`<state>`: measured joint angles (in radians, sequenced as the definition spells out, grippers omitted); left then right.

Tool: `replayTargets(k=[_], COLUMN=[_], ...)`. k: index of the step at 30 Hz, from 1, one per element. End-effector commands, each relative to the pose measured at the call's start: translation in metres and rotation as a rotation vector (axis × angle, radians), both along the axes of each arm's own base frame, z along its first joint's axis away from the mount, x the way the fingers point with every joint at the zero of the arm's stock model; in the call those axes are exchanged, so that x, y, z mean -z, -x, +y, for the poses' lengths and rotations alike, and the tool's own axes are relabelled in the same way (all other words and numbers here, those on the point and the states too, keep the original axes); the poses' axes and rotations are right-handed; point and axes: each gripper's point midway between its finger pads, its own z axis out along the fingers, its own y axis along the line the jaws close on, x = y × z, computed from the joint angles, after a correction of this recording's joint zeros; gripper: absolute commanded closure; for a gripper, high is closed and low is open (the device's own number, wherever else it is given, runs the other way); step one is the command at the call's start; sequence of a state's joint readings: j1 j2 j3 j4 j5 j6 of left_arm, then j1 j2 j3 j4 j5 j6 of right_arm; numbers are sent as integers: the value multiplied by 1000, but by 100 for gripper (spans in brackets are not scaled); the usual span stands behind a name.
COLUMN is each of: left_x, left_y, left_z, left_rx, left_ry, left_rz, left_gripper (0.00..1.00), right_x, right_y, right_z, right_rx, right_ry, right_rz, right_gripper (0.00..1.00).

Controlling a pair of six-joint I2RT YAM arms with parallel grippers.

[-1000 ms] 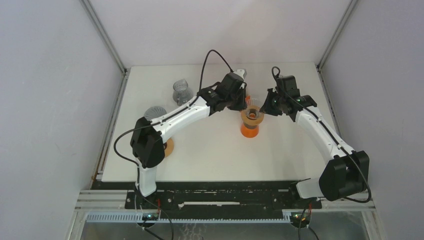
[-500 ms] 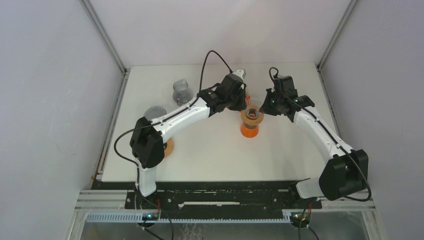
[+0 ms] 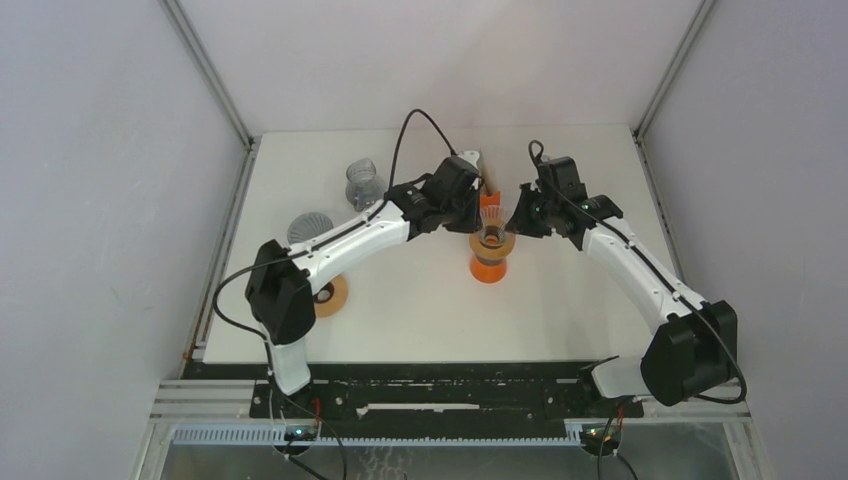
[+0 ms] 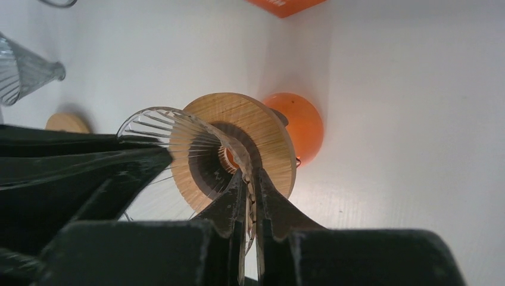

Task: Place the coffee filter in the dripper
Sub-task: Place the coffee dripper in the dripper holder.

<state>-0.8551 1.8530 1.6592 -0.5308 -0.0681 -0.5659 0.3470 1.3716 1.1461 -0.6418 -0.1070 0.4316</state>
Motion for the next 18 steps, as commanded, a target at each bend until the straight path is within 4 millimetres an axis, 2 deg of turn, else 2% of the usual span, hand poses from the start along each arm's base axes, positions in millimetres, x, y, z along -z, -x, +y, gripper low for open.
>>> replayTargets(k=[1, 4, 8, 18], left_x=[64, 60, 51, 11], left_y=[70, 66, 60, 40], left_z=[8, 8, 10, 35], left_rx=[146, 133, 97, -19], left_ry=[-163, -158, -123, -10], left_rz=[232, 219, 196, 104], left_gripper=[78, 65, 54, 36], right_x=[54, 54, 53, 40], right_y=[59, 58, 56, 52], right_z=[18, 18, 11, 10], right_rx=[-126, -118, -96, -84], right_ry=[14, 19, 39, 22], right_rz=[283, 276, 264, 218], right_gripper=[98, 95, 93, 84])
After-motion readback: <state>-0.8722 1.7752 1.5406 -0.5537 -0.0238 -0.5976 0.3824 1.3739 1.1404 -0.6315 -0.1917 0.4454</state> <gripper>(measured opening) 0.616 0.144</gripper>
